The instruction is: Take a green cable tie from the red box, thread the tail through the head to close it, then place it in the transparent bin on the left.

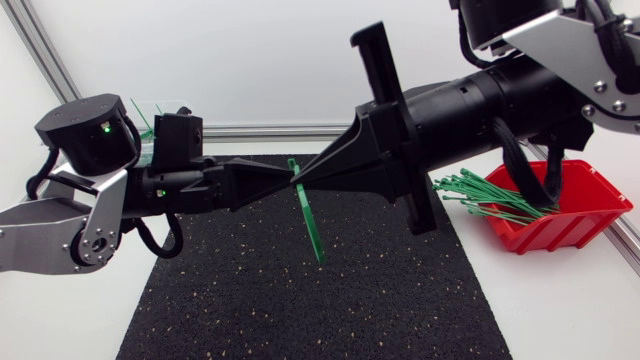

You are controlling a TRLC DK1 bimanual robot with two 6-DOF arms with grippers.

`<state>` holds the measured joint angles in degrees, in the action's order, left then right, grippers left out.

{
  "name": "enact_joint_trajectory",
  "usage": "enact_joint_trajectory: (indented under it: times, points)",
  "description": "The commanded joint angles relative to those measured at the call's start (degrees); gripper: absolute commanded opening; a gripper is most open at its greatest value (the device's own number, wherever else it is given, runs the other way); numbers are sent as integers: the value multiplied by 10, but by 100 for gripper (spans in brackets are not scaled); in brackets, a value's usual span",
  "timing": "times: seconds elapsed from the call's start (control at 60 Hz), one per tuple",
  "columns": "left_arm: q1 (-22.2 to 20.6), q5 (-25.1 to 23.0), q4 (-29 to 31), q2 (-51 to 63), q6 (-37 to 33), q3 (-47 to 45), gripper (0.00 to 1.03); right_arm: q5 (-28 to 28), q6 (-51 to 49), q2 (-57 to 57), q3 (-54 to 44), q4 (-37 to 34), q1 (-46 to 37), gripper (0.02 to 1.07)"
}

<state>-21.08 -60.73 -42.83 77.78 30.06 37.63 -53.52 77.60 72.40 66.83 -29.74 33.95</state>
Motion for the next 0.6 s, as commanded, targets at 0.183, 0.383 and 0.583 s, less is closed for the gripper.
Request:
enact_joint_trajectory:
  times: [0.183,0.383,0.583]
  points:
    - [-27,15,-16,-15,17,-21,3,1,15,-58,-46,13,-21,8]
    - [-45,25,-18,-14,16,-28,3,-5,15,-71,-62,13,-28,8]
    - [-52,29,-22,-27,16,-36,3,-6,15,-74,-74,16,-27,8]
